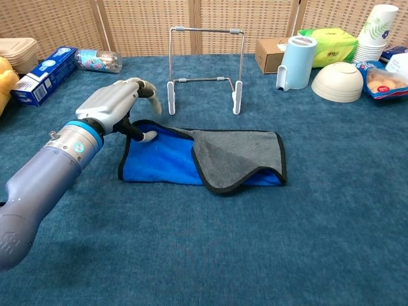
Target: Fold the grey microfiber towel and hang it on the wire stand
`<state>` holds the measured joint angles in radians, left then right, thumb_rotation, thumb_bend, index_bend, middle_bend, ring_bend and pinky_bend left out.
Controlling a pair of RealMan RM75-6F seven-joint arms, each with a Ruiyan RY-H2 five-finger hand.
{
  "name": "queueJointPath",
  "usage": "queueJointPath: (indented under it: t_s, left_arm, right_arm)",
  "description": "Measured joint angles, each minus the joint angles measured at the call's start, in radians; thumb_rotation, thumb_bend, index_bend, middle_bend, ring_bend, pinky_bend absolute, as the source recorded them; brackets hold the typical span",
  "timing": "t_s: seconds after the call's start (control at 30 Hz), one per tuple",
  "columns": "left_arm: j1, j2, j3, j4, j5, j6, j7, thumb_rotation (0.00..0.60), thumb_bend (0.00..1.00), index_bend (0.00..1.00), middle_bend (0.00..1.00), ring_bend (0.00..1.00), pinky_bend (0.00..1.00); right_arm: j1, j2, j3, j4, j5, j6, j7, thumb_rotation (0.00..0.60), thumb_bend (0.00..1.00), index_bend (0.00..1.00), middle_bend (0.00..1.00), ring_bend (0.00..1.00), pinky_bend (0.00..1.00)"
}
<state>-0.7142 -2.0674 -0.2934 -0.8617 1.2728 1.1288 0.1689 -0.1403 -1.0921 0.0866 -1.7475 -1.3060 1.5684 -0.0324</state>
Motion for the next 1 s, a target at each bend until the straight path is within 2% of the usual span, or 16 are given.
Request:
queueJointPath:
  t_s: [0.1,0.2,0.37,0.57,0.8,1.0]
  left_arm:
    - [0.005,0.015,0.007,-0.032,0.012,0.015,-0.004,0.6,0.34,0.15,0.06,0.0,0.0]
    - [0.013,0.035,0.017,-0.074,0.025,0.03,-0.009,0.6,0.34,0.11,0.04,0.0,0.0]
    - [0.032,0.081,0.037,-0.166,0.051,0.055,-0.03,0.6,0.34,0.12,0.04,0.0,0.0]
    - [0.067,0.169,0.074,-0.319,0.088,0.08,-0.055,0.6,0.34,0.17,0.05,0.0,0.0]
    - [0.136,0.335,0.142,-0.534,0.119,0.114,-0.033,0.6,0.34,0.18,0.05,0.0,0.0]
    - [0.221,0.487,0.206,-0.674,0.145,0.175,-0.008,0.6,0.34,0.19,0.06,0.0,0.0]
  right_arm:
    - [0.0,0.0,0.0,0.001,-0.002,0.0,0.002,0.6,0.28,0.1,0.09,0.0,0.0]
    - [0.001,-0.001,0.0,0.002,-0.003,-0.002,0.006,0.6,0.28,0.1,0.09,0.0,0.0]
    - [0.003,-0.002,0.001,0.004,-0.007,-0.003,0.01,0.6,0.28,0.1,0.09,0.0,0.0]
    - [0.011,0.003,0.004,0.0,-0.021,-0.006,0.01,0.6,0.28,0.1,0.09,0.0,0.0]
    - [0.048,0.025,0.001,-0.021,-0.064,-0.054,0.03,0.6,0.28,0.1,0.09,0.0,0.0]
    - [0.116,0.038,0.005,-0.037,-0.115,-0.125,0.051,0.6,0.28,0.11,0.09,0.0,0.0]
